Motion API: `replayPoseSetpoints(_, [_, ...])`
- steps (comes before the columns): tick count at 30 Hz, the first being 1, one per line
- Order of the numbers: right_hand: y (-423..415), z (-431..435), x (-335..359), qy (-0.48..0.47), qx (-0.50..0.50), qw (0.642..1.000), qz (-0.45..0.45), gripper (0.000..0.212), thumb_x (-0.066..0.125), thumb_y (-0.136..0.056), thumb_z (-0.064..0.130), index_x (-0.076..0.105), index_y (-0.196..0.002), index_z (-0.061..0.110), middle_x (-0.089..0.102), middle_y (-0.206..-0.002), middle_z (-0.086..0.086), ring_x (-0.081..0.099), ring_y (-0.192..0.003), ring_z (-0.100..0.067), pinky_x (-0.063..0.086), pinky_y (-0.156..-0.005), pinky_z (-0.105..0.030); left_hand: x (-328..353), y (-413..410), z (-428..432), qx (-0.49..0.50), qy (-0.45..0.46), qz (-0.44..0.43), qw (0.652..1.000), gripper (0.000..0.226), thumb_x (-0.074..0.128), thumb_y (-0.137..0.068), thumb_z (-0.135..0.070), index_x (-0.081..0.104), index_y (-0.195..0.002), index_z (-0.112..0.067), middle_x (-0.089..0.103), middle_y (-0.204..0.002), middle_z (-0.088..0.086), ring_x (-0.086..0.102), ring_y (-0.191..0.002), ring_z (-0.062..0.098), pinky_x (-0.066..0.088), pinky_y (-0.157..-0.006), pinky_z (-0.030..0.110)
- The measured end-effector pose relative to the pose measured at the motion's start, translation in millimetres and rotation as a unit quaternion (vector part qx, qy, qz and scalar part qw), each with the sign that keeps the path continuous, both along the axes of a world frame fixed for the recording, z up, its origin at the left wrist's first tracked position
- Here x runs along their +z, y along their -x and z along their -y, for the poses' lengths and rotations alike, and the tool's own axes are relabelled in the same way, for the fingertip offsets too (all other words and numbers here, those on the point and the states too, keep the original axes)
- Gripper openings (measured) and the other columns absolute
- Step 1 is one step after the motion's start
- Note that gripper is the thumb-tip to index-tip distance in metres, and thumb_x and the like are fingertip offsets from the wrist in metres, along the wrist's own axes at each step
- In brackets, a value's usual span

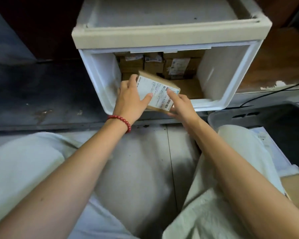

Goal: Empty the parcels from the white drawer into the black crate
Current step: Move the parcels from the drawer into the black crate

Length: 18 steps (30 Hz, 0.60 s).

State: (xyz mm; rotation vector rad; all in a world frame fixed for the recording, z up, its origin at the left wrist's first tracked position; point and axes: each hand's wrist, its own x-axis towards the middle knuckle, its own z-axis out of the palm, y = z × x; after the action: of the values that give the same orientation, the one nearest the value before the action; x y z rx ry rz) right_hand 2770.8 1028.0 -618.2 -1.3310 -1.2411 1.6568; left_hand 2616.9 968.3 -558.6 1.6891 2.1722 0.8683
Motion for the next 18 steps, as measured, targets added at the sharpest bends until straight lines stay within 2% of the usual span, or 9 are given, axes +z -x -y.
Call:
replayPoseSetpoints(3, [-17,20,6,0.007,-0.01,1.0,-0.006,0.074,0.061,-0.081,0.062,0.047,-0.133,0.011,0.067,-0.119,-0.004,0.067,-0.105,-0.017,0.055,-0.065,-0.022,3,-12,34,-0.01,-0.004,0.003,1.0,0.053,0.061,-0.09,-0.036,0.038,-0.135,-0.02,0.047,-0.129,0.006,0.049,-0.118,0.022,0.044,-0.089,0.029])
replayPoseSetpoints(5, [-28,33,11,0.0,-0.017,1.0,0.003,0.079,0.062,-0.072,0.069,0.051,-0.125,0.011,0.066,-0.117,-0.004,0.066,-0.107,-0.016,0.054,-0.067,-0.022,1,-24,55,-0.012,-0.021,0.029,0.999,0.052,0.06,-0.09,-0.037,0.039,-0.134,-0.02,0.051,-0.128,0.002,0.051,-0.117,0.019,0.046,-0.083,0.024])
replayPoseSetpoints(7, [-38,45,17,-0.012,-0.031,0.999,0.006,0.059,0.059,-0.083,0.062,0.052,-0.112,0.011,0.065,-0.109,-0.001,0.065,-0.102,-0.011,0.053,-0.066,-0.019,-1,-35,72,-0.011,-0.038,0.05,0.998,0.053,0.06,-0.09,-0.038,0.037,-0.135,-0.02,0.053,-0.13,-0.001,0.052,-0.117,0.015,0.045,-0.082,0.019])
replayPoseSetpoints(9, [-46,53,21,-0.029,-0.058,0.998,0.008,0.04,0.055,-0.093,0.049,0.047,-0.105,0.012,0.06,-0.099,0.003,0.061,-0.093,-0.004,0.054,-0.07,-0.02,-1,-44,84,-0.008,-0.04,0.078,0.996,0.055,0.062,-0.089,-0.038,0.036,-0.134,-0.022,0.052,-0.132,-0.003,0.052,-0.118,0.013,0.046,-0.086,0.021])
replayPoseSetpoints(11, [-50,59,26,-0.045,-0.077,0.996,0.02,0.034,0.056,-0.093,0.046,0.043,-0.103,0.016,0.054,-0.097,0.004,0.058,-0.09,-0.005,0.056,-0.081,-0.029,-1,-47,90,0.003,-0.039,0.118,0.992,0.055,0.066,-0.085,-0.042,0.039,-0.13,-0.023,0.052,-0.125,-0.007,0.053,-0.116,0.012,0.051,-0.091,0.03])
replayPoseSetpoints(13, [-50,61,29,-0.065,-0.083,0.994,0.025,0.03,0.06,-0.09,0.045,0.044,-0.096,0.02,0.055,-0.097,0.005,0.059,-0.092,-0.009,0.054,-0.091,-0.039,1,-45,90,0.028,-0.039,0.158,0.986,0.052,0.068,-0.082,-0.047,0.04,-0.12,-0.026,0.049,-0.116,-0.012,0.056,-0.112,0.013,0.052,-0.088,0.031])
replayPoseSetpoints(15, [-47,65,31,-0.081,-0.065,0.994,0.034,0.028,0.064,-0.087,0.043,0.046,-0.095,0.023,0.059,-0.099,0.004,0.059,-0.094,-0.01,0.051,-0.096,-0.04,4,-40,88,0.06,-0.04,0.194,0.978,0.053,0.067,-0.08,-0.051,0.04,-0.119,-0.027,0.047,-0.116,-0.013,0.056,-0.11,0.013,0.047,-0.078,0.018])
replayPoseSetpoints(17, [-43,70,32,-0.107,-0.033,0.993,0.024,0.032,0.068,-0.085,0.038,0.045,-0.1,0.022,0.063,-0.109,0.0,0.06,-0.099,-0.011,0.049,-0.096,-0.036,6,-34,83,0.082,-0.037,0.221,0.971,0.064,0.064,-0.081,-0.055,0.038,-0.131,-0.024,0.047,-0.121,-0.009,0.052,-0.105,0.009,0.038,-0.063,0.004])
replayPoseSetpoints(18, [-41,73,31,-0.126,-0.021,0.992,0.018,0.036,0.07,-0.083,0.035,0.044,-0.104,0.022,0.063,-0.115,-0.001,0.06,-0.104,-0.01,0.048,-0.094,-0.033,7,-32,81,0.091,-0.033,0.229,0.969,0.071,0.062,-0.081,-0.058,0.035,-0.138,-0.024,0.044,-0.123,-0.008,0.048,-0.104,0.007,0.034,-0.059,0.002])
